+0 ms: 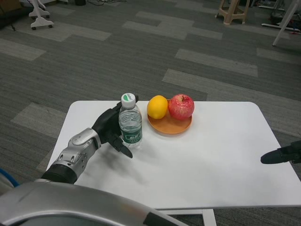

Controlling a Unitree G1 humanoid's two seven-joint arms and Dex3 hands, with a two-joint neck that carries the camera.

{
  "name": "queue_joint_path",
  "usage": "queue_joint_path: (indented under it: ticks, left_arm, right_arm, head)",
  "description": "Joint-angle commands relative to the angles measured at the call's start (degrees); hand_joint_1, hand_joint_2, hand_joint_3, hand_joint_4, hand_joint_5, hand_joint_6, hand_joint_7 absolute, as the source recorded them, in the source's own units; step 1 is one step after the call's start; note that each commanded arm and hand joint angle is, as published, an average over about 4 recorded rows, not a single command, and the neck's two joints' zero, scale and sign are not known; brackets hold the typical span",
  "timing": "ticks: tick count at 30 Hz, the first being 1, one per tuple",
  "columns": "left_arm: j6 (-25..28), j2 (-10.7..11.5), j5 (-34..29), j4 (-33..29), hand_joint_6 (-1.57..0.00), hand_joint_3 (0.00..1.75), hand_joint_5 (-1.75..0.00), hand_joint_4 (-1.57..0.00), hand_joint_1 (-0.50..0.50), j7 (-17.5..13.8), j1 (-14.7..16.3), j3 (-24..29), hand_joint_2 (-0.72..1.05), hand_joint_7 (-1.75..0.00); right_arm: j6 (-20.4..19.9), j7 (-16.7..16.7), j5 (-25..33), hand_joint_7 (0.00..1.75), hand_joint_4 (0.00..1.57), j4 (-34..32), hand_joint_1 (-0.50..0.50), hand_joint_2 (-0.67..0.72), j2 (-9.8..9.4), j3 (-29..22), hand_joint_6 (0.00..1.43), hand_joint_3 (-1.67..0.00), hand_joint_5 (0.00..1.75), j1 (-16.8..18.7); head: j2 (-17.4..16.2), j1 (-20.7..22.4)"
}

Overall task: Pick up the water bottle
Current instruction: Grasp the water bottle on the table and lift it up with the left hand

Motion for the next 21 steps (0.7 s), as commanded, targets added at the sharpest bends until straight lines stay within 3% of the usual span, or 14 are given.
queue_joint_path:
  ticks: [1,7,14,15,18,19,21]
  left_arm:
    - [-0.5,-0.4,0.0,1.0,0.00,0.04,0.00,0.00,-0.50,0.0,-0.9,0.3,-0.28,-0.21]
    - [-0.9,-0.7,-0.5,2.2,0.00,0.09,0.00,0.00,-0.43,0.0,-1.2,0.6,-0.26,-0.26]
    - [-2.4,-1.0,-2.5,3.9,0.00,0.09,-0.28,0.00,-0.33,0.0,-1.7,0.6,-0.26,-0.40]
    - [-2.8,-1.0,-2.9,4.2,0.00,0.09,-0.36,0.00,-0.28,0.0,-1.9,0.6,-0.13,-0.44]
    - [-5.2,-1.0,-5.0,5.5,0.00,0.09,-0.69,0.00,-0.05,0.2,-2.3,0.0,0.60,-0.58]
    - [-6.1,-1.1,-5.9,6.0,0.00,0.09,-0.80,0.00,-0.01,0.3,-2.5,-0.3,0.76,-0.63]
    - [-8.2,-1.1,-7.7,6.9,0.00,0.09,-0.95,0.00,0.01,0.8,-2.8,-0.8,0.87,-0.73]
  right_arm:
    - [-0.2,-0.2,0.4,0.00,0.00,-0.4,-0.25,0.72,0.17,-0.2,0.00,0.00,0.00,0.4]
    - [-0.2,-0.2,0.4,0.00,0.00,-0.3,-0.25,0.72,0.20,-0.2,0.00,0.00,0.00,0.4]
    - [-0.2,-0.3,0.4,0.00,0.00,-0.2,-0.25,0.72,0.28,-0.3,0.00,0.00,0.00,0.4]
    - [-0.2,-0.3,0.4,0.00,0.00,-0.2,-0.25,0.72,0.28,-0.3,0.00,0.00,0.00,0.4]
    - [-0.2,-0.3,0.4,0.00,0.00,-0.2,-0.25,0.72,0.35,-0.3,0.00,0.00,0.00,0.4]
    - [-0.2,-0.3,0.4,0.00,0.00,-0.1,-0.25,0.72,0.37,-0.3,0.00,0.00,0.00,0.4]
    - [-0.2,-0.3,0.4,0.00,0.00,-0.1,-0.25,0.72,0.37,-0.2,0.00,0.00,0.00,0.4]
  head:
    - [-0.1,0.0]
    - [-0.4,0.1]
    - [-0.5,0.1]
    - [-0.4,0.1]
    - [-0.5,0.1]
    - [-0.5,0.1]
    - [-0.6,0.1]
